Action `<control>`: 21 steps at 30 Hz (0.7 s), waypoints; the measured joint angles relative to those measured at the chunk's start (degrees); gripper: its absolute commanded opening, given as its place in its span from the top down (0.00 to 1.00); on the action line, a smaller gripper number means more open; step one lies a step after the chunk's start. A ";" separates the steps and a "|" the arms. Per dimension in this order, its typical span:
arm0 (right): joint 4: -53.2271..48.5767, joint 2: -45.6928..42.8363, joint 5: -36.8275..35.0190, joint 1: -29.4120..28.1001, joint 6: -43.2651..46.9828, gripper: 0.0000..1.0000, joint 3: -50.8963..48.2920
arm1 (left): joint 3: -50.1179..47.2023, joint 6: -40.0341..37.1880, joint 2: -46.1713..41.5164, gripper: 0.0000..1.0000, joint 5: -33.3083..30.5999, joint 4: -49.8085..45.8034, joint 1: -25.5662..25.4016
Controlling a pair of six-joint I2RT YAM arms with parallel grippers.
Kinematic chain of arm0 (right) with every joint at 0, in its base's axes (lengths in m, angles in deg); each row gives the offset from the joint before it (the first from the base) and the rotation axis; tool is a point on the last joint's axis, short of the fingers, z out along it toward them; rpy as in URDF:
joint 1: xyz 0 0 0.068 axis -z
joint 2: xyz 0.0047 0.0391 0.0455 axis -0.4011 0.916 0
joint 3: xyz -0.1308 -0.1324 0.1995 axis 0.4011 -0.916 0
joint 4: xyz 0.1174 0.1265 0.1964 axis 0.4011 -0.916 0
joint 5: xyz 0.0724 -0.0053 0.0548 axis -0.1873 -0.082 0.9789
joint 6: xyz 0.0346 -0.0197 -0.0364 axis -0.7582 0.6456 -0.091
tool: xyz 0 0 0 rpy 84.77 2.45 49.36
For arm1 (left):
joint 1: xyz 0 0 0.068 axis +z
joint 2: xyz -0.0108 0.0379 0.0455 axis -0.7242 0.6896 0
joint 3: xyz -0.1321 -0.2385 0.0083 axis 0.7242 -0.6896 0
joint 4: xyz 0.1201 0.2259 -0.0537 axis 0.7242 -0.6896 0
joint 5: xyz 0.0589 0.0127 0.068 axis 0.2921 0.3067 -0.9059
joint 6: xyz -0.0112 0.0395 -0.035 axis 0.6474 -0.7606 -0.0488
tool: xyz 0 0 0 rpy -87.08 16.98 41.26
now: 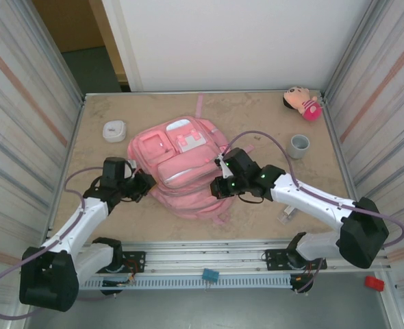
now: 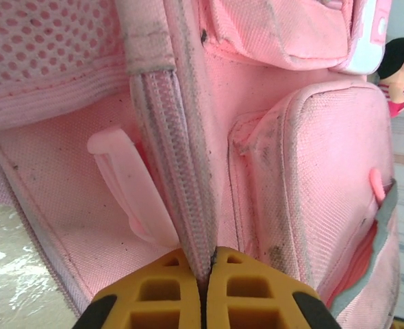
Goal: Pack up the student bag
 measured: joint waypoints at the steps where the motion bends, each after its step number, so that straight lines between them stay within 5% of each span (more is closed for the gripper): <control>1: 0.04 0.00 0.76 0.13 0.22 1.00 -0.09 | 0.28 -0.87 0.24 0.74 0.33 -0.37 0.11; 5: 0.22 -0.02 2.34 -0.59 0.81 1.00 -0.17 | 1.31 -5.49 -1.16 0.43 -2.40 -1.68 -0.39; 14: 0.33 -0.11 4.42 -1.33 1.20 1.00 -0.17 | 5.51 -35.65 -14.73 0.42 -7.89 -4.90 -16.22; 21: 0.70 -0.15 4.61 -1.46 1.16 1.00 -0.17 | 9.81 -60.15 -8.98 0.42 -8.72 -5.11 -31.30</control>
